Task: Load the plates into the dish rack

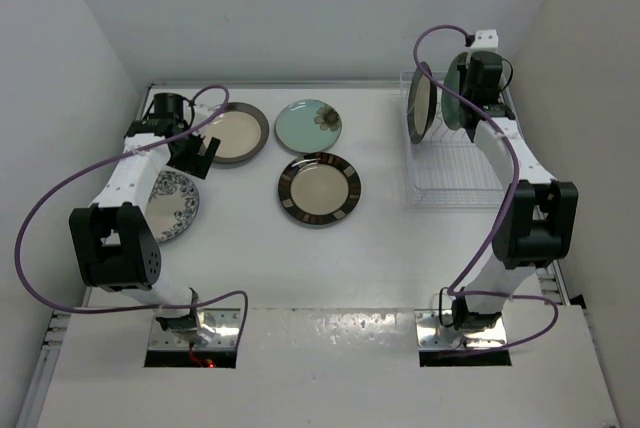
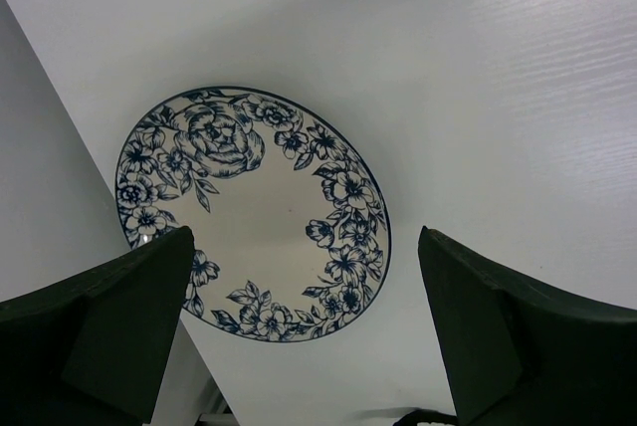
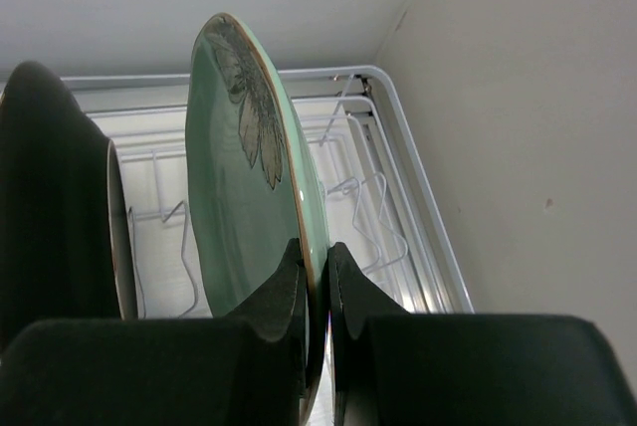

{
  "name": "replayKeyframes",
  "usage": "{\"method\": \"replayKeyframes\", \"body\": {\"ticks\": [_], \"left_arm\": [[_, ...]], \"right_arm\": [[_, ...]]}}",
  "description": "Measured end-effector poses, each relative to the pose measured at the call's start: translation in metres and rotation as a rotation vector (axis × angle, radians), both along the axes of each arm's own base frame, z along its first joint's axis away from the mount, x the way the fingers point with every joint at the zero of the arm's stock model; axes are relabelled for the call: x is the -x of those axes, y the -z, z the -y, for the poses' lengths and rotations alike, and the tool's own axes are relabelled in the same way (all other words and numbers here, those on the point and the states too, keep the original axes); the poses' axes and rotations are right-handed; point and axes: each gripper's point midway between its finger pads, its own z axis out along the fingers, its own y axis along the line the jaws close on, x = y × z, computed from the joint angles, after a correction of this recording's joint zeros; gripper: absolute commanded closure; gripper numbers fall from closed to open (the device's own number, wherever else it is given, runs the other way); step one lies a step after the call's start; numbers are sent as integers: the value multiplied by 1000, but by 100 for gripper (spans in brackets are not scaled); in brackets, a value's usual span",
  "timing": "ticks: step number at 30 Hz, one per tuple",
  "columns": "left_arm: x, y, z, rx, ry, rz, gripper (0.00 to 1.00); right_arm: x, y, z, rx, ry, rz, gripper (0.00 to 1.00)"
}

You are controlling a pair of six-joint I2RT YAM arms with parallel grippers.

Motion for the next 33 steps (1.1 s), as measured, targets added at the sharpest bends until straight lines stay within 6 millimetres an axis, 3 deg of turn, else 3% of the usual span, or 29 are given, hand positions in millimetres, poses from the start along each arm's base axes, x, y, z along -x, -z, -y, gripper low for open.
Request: {"method": "replayKeyframes", "body": {"ticks": [9, 19, 33], "left_arm": [[0, 0, -3, 1, -9, 0, 0], [0, 9, -2, 8, -10, -25, 0], [1, 11, -6, 13, -20, -30, 0]], "right_arm": [[-4, -13, 4, 28, 11, 39, 100], [-5, -9, -3, -70, 26, 69, 100], [-5, -4, -6, -77, 17, 49, 100]]}}
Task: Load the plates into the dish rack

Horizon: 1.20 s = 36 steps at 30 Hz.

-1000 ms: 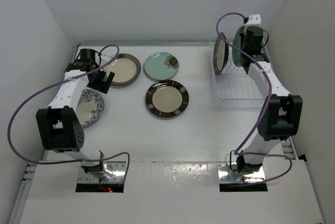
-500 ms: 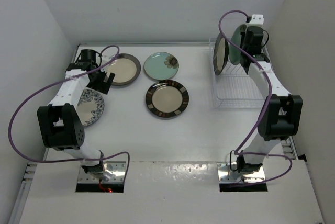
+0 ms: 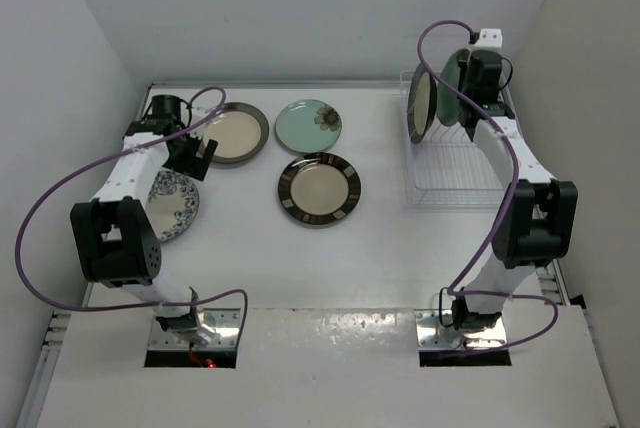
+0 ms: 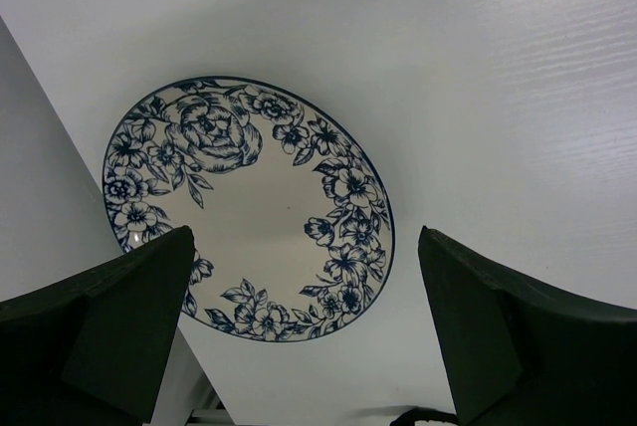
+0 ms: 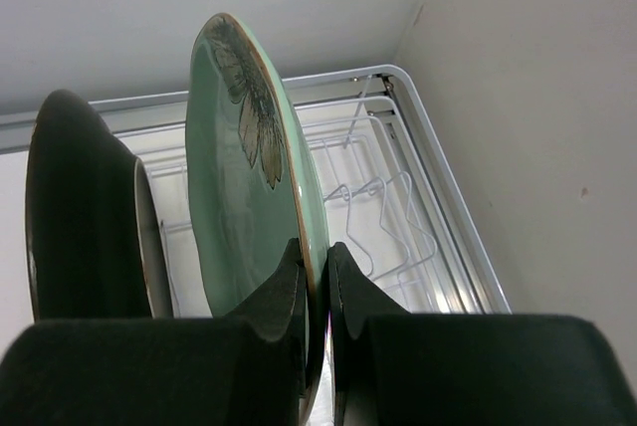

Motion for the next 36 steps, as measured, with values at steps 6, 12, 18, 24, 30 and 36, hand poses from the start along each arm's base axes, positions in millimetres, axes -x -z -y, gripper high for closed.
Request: {"method": "replayKeyframes", "body": {"ticks": [6, 12, 18, 24, 30, 36], "left_arm": [[0, 1, -1, 0, -4, -2, 0], [0, 1, -1, 2, -3, -2, 0], [0, 1, -1, 2, -3, -2, 0], [0, 1, -1, 3, -2, -2, 0], [0, 1, 0, 6, 0, -1, 0], [0, 1, -1, 8, -2, -2, 0]], "right_arm": [[-3, 4, -12, -16, -19, -3, 100], [-9, 20, -24, 41, -47, -26, 100], [-1, 57, -37, 116, -74, -107, 100], [0, 58, -40, 153, -82, -113, 94], [-8, 44, -42, 135, -78, -50, 52], [-12, 32, -40, 110, -57, -6, 43]]}}
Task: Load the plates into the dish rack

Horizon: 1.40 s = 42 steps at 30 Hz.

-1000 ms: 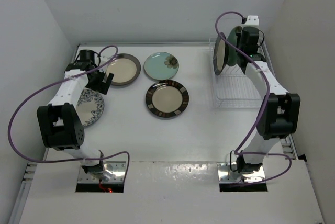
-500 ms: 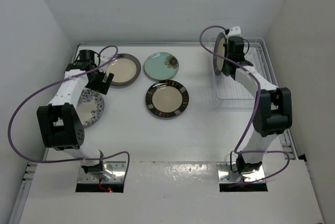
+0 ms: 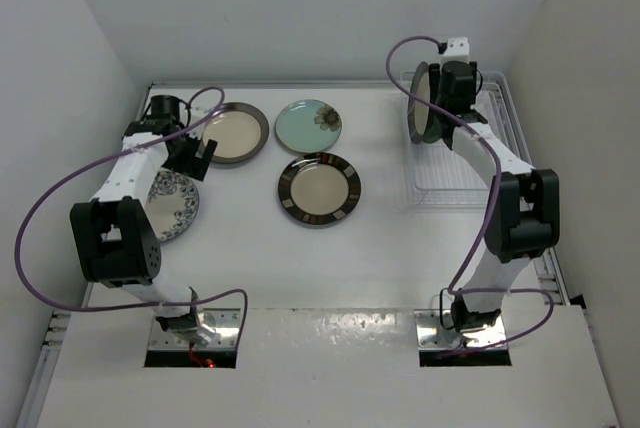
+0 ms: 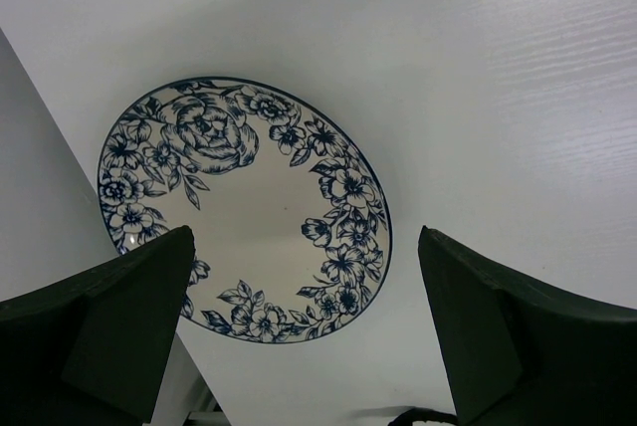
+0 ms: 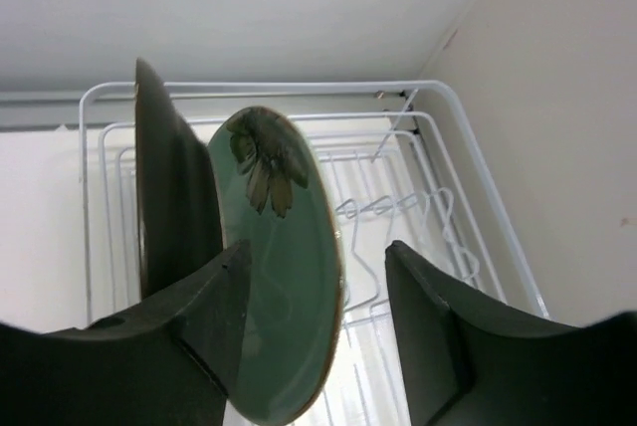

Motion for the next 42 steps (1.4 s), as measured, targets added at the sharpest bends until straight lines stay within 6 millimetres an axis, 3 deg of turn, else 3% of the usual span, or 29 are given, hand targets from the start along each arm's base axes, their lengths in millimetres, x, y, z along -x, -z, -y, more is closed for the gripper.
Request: {"method": "replayKeyframes", "body": {"ticks": [2, 4, 6, 8, 12, 16, 19, 24, 29, 33, 35, 37, 39, 40, 42], "left_arm": [[1, 1, -2, 8, -12, -1, 0], [4, 3, -13, 32, -57, -3, 0], [8, 8, -33, 58, -138, -9, 0], [18, 17, -61, 102, -247, -25, 0], [43, 35, -108, 185, -448, -55, 0], [65, 46, -126, 247, -556, -66, 0], [86, 62, -128, 322, -618, -97, 0], [114, 72, -147, 432, -735, -92, 2], [103, 65, -138, 419, -676, -71, 3], [88, 55, -122, 386, -583, -52, 3], [75, 43, -112, 363, -518, -26, 3], [59, 30, -101, 337, -445, 9, 3], [46, 22, -89, 304, -385, 27, 3], [43, 21, -84, 280, -359, 27, 3], [43, 20, -76, 221, -315, 20, 2]], "right_arm": [[0, -9, 3, -9, 8, 20, 40], [4, -21, 5, -13, 11, 41, 30], [10, -39, 7, -20, 14, 74, 20], [19, -66, 8, -30, 11, 124, 15], [46, -127, 1, -86, -32, 255, 13], [75, -156, -16, -126, -99, 332, 13], [88, -147, -41, -153, -164, 317, 13], [95, -109, -71, -179, -237, 223, 13], [101, -90, -88, -223, -284, 146, 11], [101, -86, -131, -264, -408, 59, 10], [88, -88, -167, -313, -490, -12, 10], [59, -106, -211, -399, -585, -34, 17], [24, -108, -247, -504, -633, -60, 17], [9, -99, -258, -554, -628, -73, 18], [-11, -57, -272, -651, -581, -142, 18]]}}
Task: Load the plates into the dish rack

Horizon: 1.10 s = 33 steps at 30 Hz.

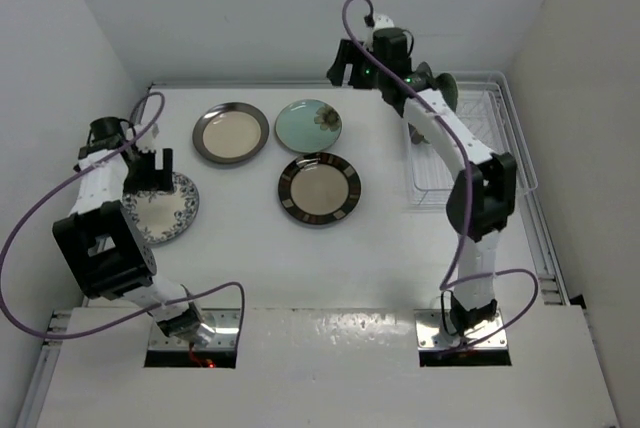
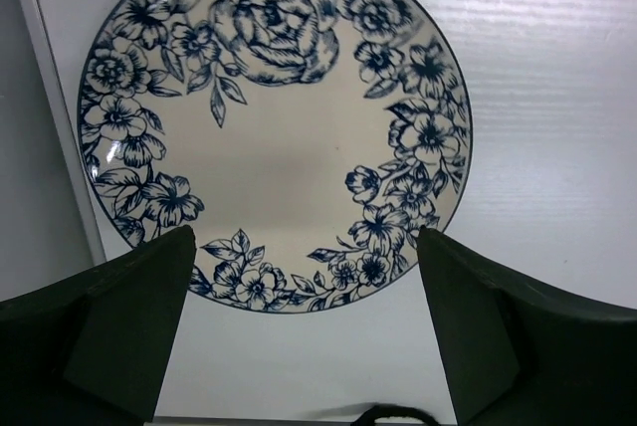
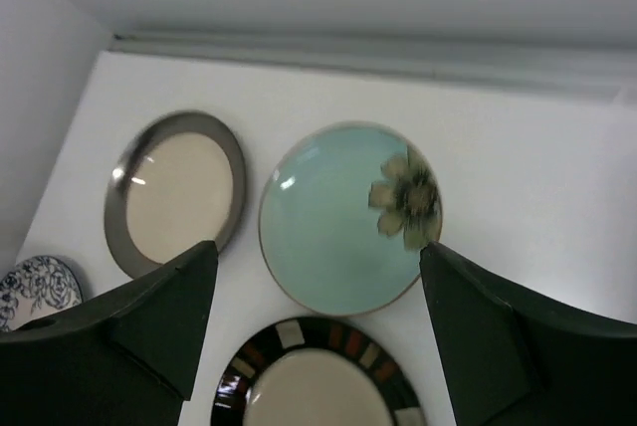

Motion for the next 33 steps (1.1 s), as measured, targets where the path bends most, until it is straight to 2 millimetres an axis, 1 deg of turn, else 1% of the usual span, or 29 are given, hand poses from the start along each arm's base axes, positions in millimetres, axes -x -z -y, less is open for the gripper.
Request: {"method": "replayKeyframes", "body": {"ticks": [2, 3, 4, 5, 7, 9, 10, 11, 12, 14, 16, 18, 20, 23, 25, 26, 28, 29, 30, 33], "left_arm": [[6, 2, 9, -45, 45, -19, 1], [10, 3, 12, -62, 63, -29, 1], [13, 4, 13, -71, 69, -38, 1], [17, 6, 12, -79, 68, -49, 1], [19, 7, 9, -95, 63, -61, 1], [21, 8, 7, -102, 58, -67, 1], [21, 8, 7, -102, 56, -68, 1], [21, 8, 7, -102, 55, -67, 1], [21, 9, 6, -101, 53, -69, 1], [21, 10, 6, -98, 50, -71, 1], [21, 13, 4, -92, 44, -80, 1], [22, 16, 4, -87, 41, -88, 1], [22, 17, 2, -84, 36, -92, 1], [23, 19, 2, -80, 32, -100, 1], [23, 19, 2, -80, 31, -99, 1], [23, 19, 2, -80, 31, -99, 1], [23, 19, 1, -81, 30, -100, 1], [23, 19, 1, -81, 30, -102, 1], [23, 18, 1, -82, 30, -100, 1], [21, 15, 0, -86, 29, -93, 1]], "right_arm": [[-10, 53, -6, -30, 40, -119, 18], [-15, 86, -8, -35, 68, -183, 18], [-19, 109, -7, -37, 105, -226, 18], [-21, 138, -7, -22, 124, -272, 18], [-23, 185, -7, -5, 176, -350, 19], [-19, 220, -6, 4, 213, -414, 21], [-18, 231, -6, 4, 232, -433, 21], [-18, 237, -6, -1, 249, -445, 21], [-18, 241, -5, -8, 272, -452, 23], [-21, 243, -5, -40, 307, -457, 27], [-25, 245, -6, -80, 335, -460, 35], [-29, 249, -11, -122, 343, -458, 40], [-34, 259, -17, -172, 354, -465, 43], [-45, 258, -23, -237, 367, -460, 48], [-47, 259, -24, -265, 382, -466, 53], [-48, 259, -24, -277, 389, -471, 64], [-46, 265, -22, -300, 403, -491, 79], [-47, 267, -23, -320, 407, -497, 94], [-47, 269, -24, -344, 406, -509, 100], [-49, 267, -28, -399, 381, -511, 100]]}}
